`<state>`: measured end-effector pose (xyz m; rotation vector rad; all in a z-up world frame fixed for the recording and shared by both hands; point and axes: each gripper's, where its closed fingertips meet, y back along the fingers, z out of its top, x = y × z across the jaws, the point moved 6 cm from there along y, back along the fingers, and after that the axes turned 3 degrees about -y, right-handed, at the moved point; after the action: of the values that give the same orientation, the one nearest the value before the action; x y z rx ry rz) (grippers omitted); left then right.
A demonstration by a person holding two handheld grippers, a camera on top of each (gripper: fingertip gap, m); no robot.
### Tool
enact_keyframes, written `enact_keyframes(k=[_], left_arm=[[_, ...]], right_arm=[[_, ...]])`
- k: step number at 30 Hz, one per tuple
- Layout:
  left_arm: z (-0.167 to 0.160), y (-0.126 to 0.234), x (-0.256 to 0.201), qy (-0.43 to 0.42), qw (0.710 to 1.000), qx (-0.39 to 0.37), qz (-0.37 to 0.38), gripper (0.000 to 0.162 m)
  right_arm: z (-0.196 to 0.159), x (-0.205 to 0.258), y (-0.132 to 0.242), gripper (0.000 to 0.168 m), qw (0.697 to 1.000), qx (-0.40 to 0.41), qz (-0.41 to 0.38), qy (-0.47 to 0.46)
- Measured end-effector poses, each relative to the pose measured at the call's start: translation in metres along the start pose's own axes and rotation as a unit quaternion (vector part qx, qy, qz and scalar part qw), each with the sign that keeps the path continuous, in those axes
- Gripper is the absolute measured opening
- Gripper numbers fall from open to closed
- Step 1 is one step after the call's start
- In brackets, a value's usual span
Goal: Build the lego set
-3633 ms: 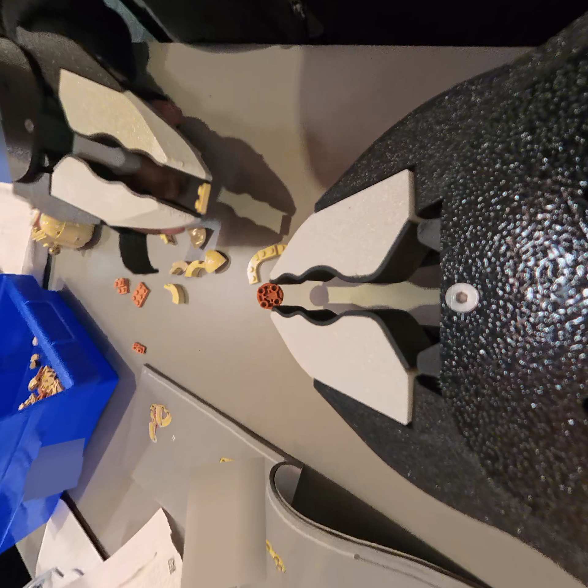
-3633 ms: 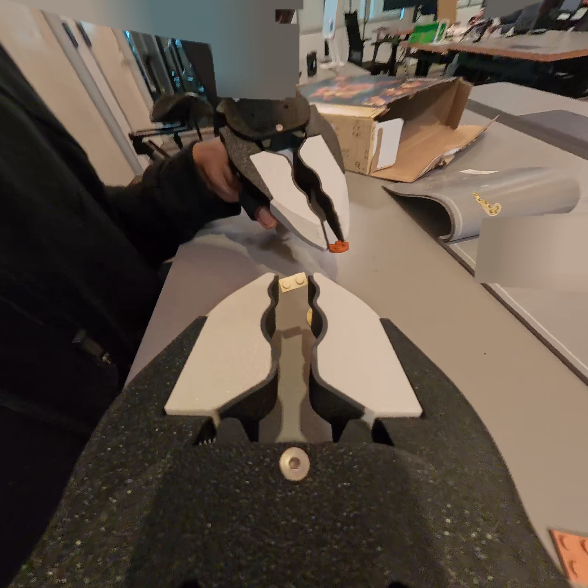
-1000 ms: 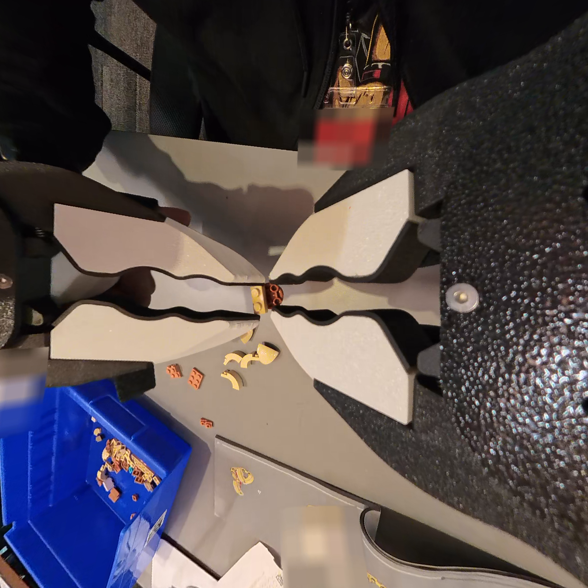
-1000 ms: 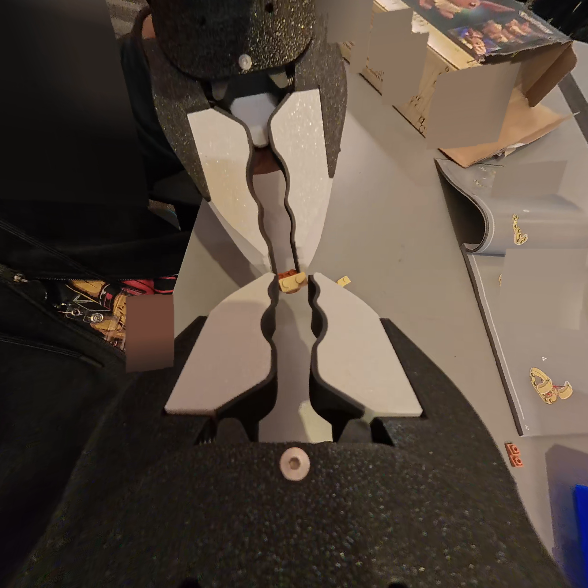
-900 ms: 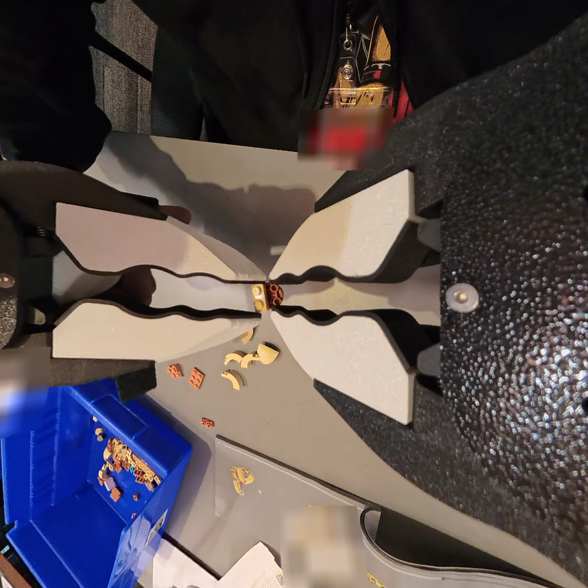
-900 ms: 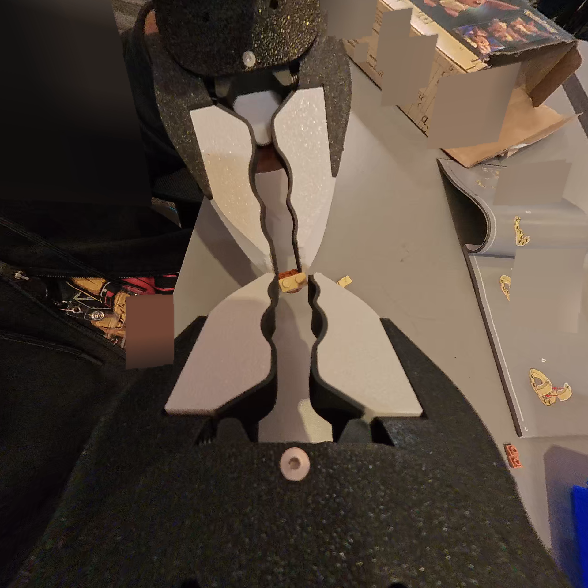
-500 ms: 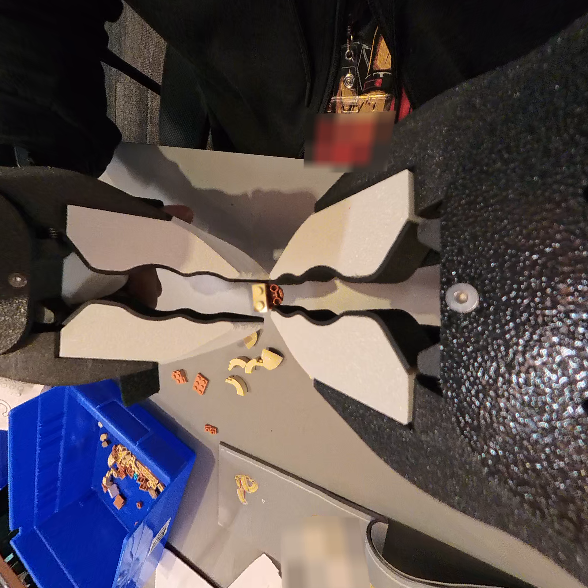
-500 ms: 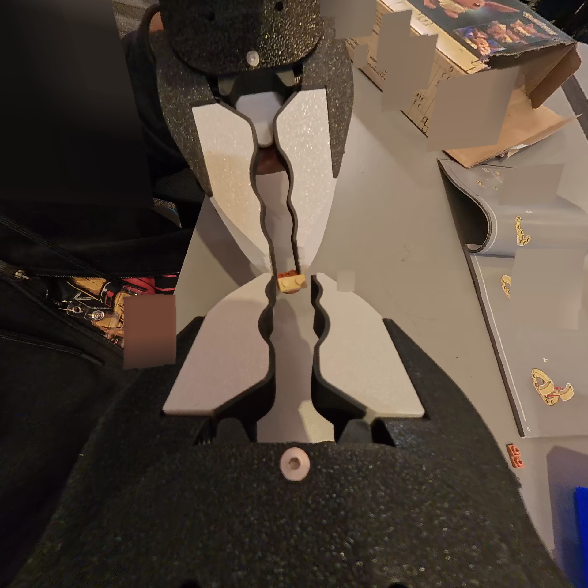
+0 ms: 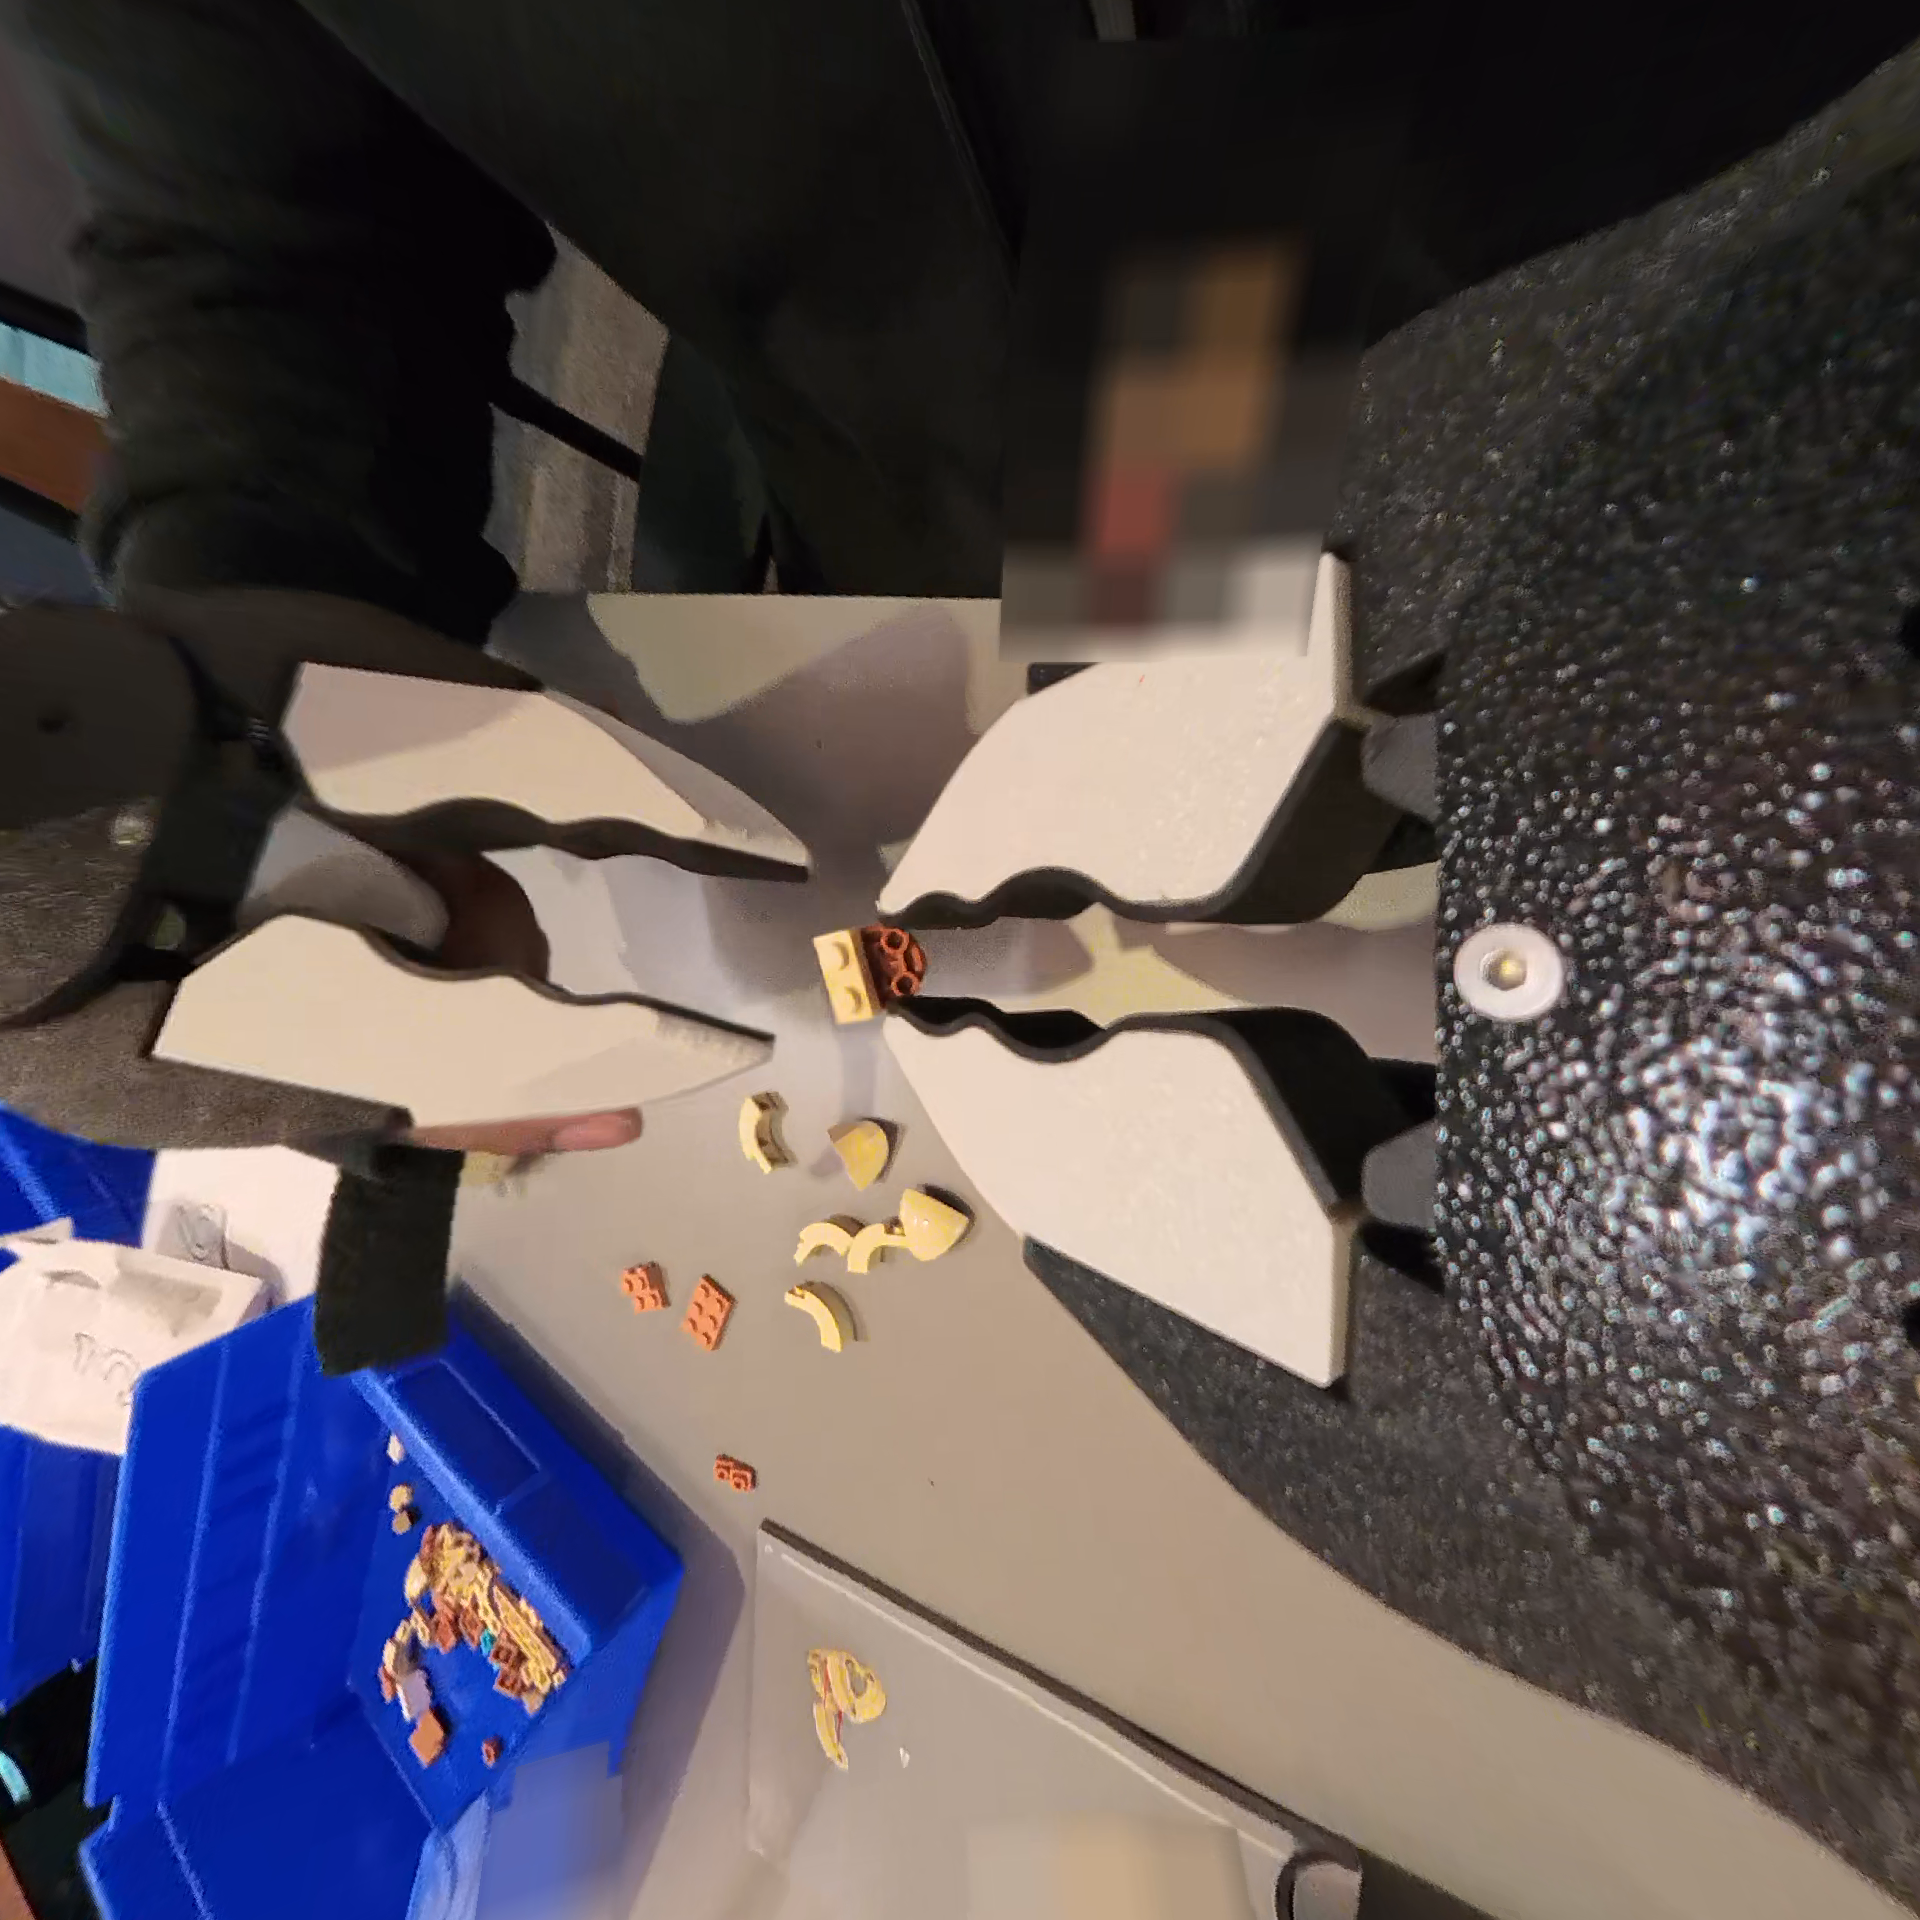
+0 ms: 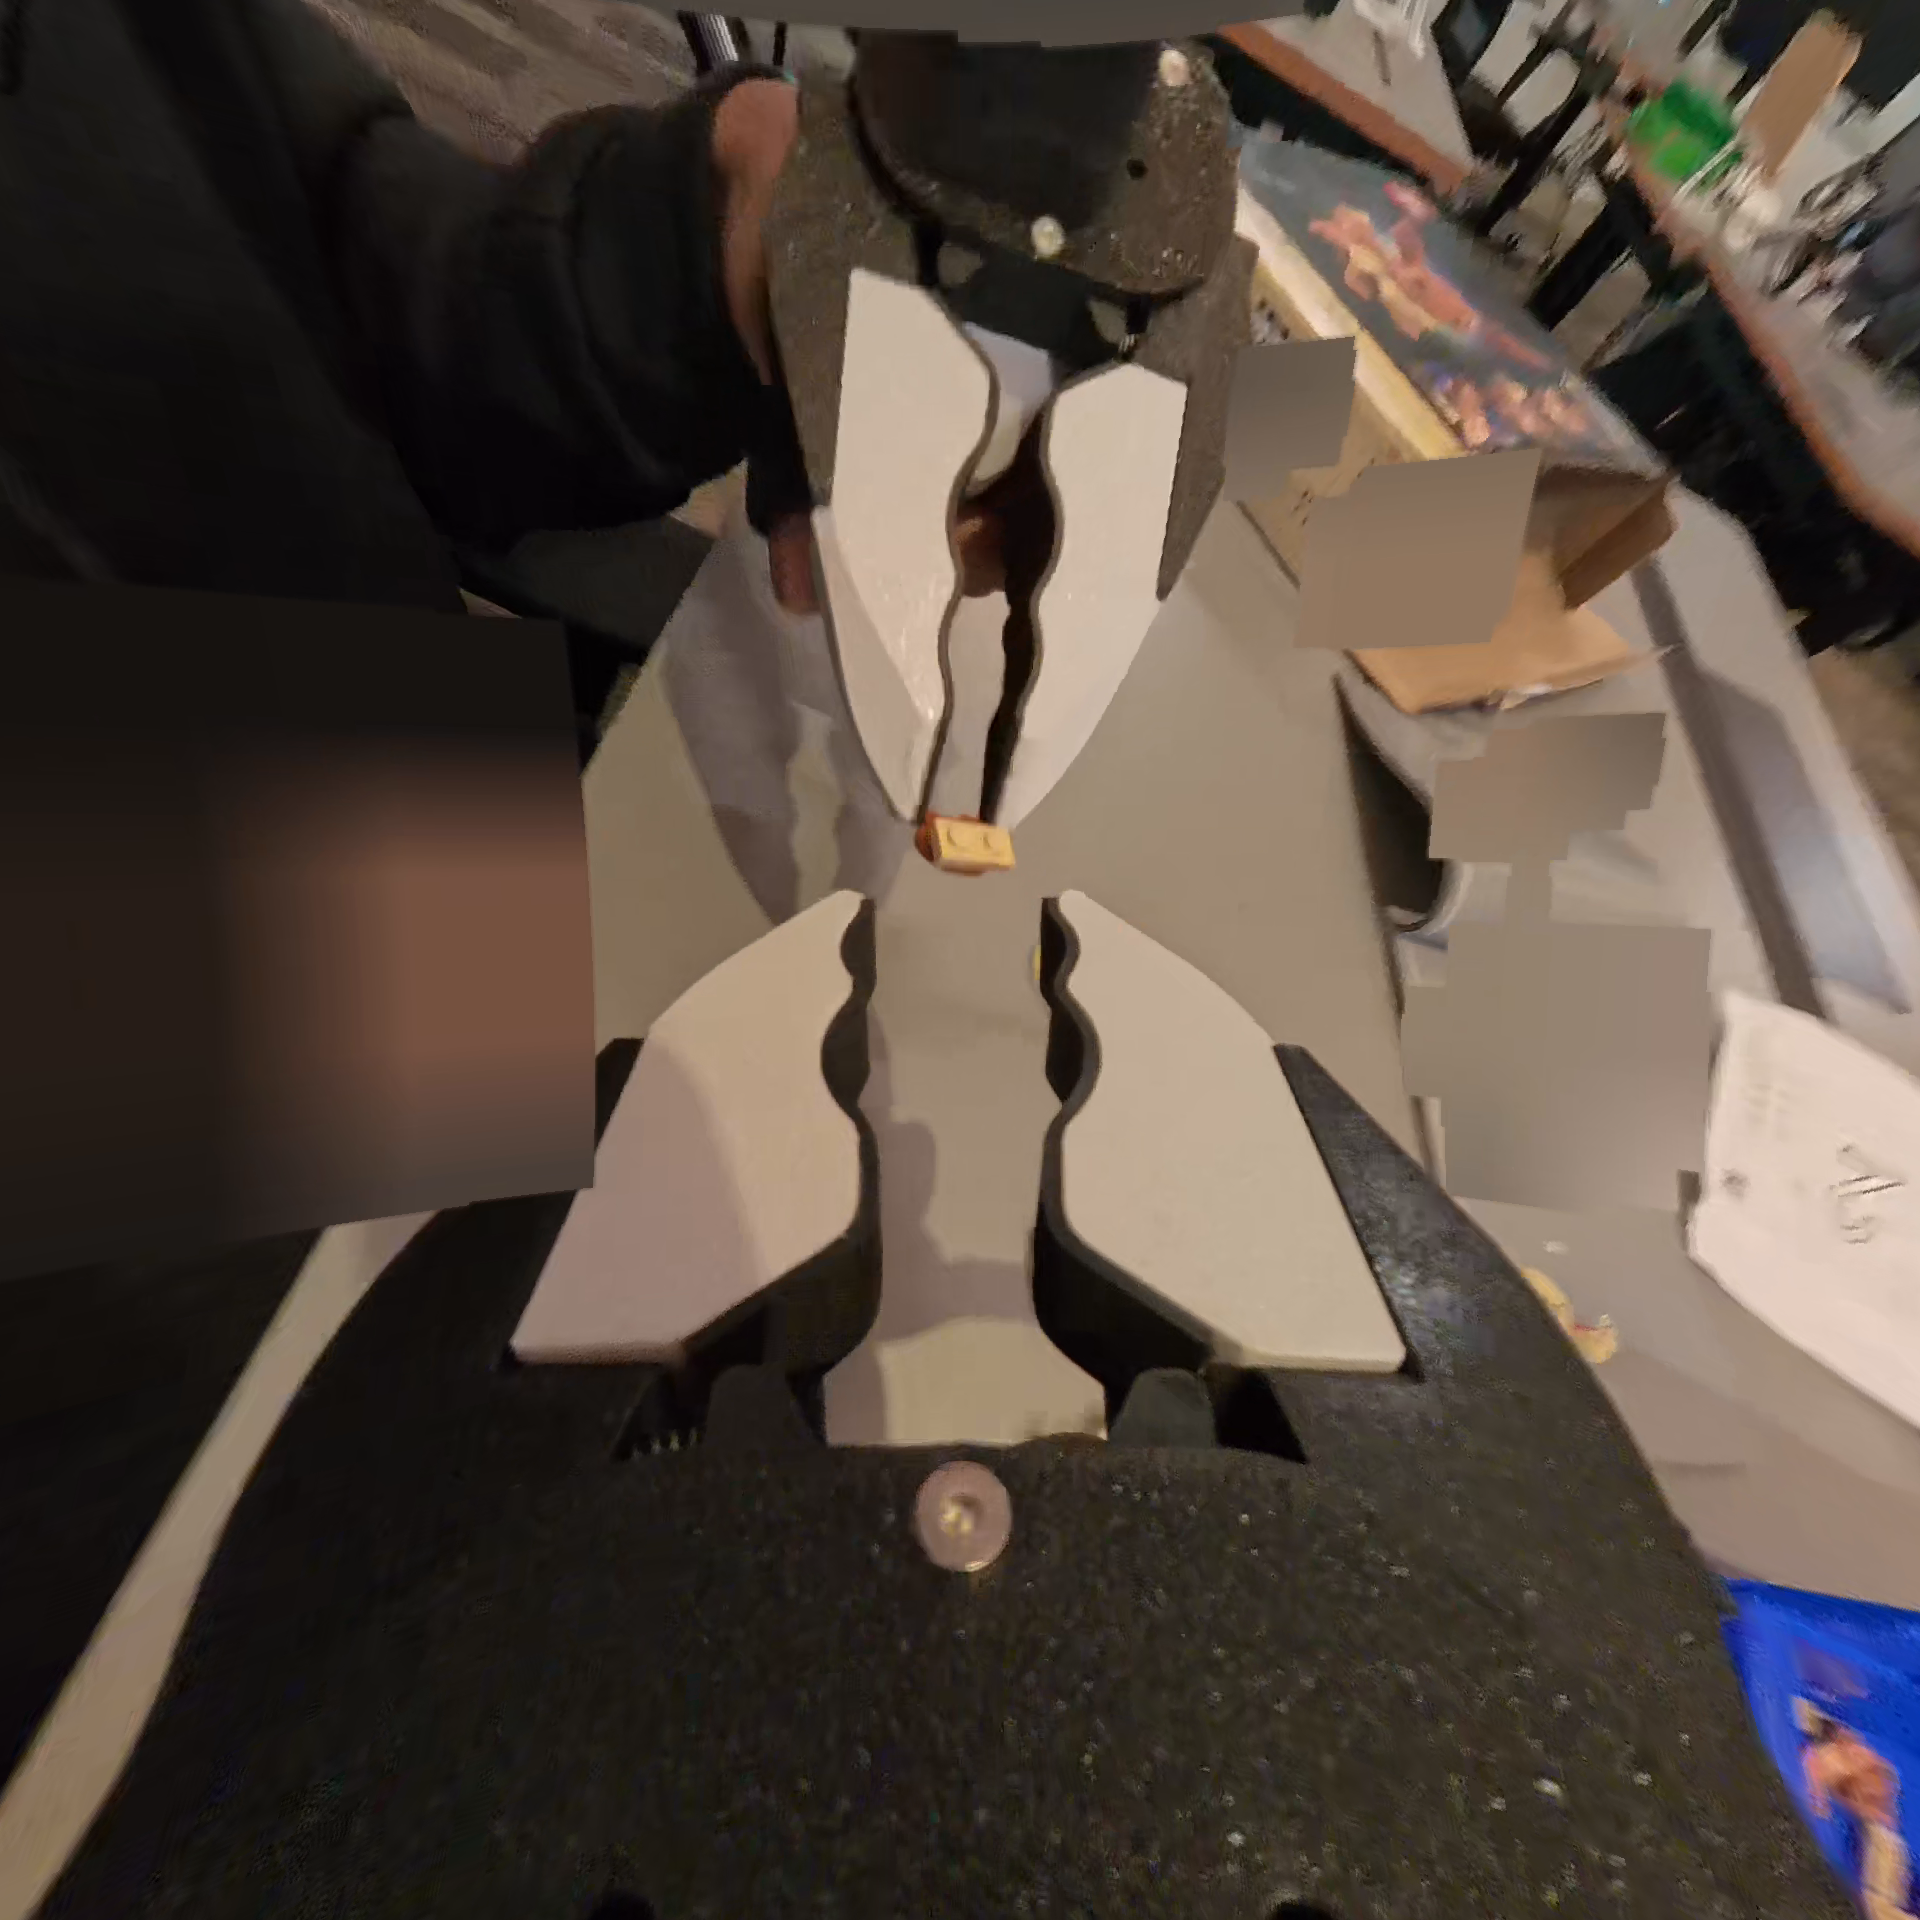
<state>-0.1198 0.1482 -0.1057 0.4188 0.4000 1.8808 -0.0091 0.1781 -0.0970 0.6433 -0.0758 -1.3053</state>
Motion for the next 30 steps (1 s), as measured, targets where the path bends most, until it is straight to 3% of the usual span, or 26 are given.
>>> enact_keyframes(k=[8,14,20,24,30], left_arm=[[0.001,0.003,0.002,0.03,0.998,-0.02,-0.054,0.012],[0.001,-0.001,0.003,0.029,0.998,-0.006,-0.059,0.012],[0.003,-0.002,0.002,0.029,0.997,-0.001,-0.065,0.012],[0.003,-0.004,0.001,0.035,0.997,-0.002,-0.071,0.012],[0.002,-0.005,0.002,0.053,0.995,-0.005,-0.079,0.012]], right_arm=[[0.002,0.005,0.005,0.033,0.985,-0.032,-0.074,0.154],[-0.002,0.011,-0.005,0.034,0.963,0.02,-0.102,0.25],[0.0,0.016,-0.01,0.029,0.953,0.017,-0.112,0.28],[0.0,0.016,-0.014,0.012,0.949,0.017,-0.125,0.29],[-0.001,0.016,-0.014,0.011,0.943,0.027,-0.129,0.304]])
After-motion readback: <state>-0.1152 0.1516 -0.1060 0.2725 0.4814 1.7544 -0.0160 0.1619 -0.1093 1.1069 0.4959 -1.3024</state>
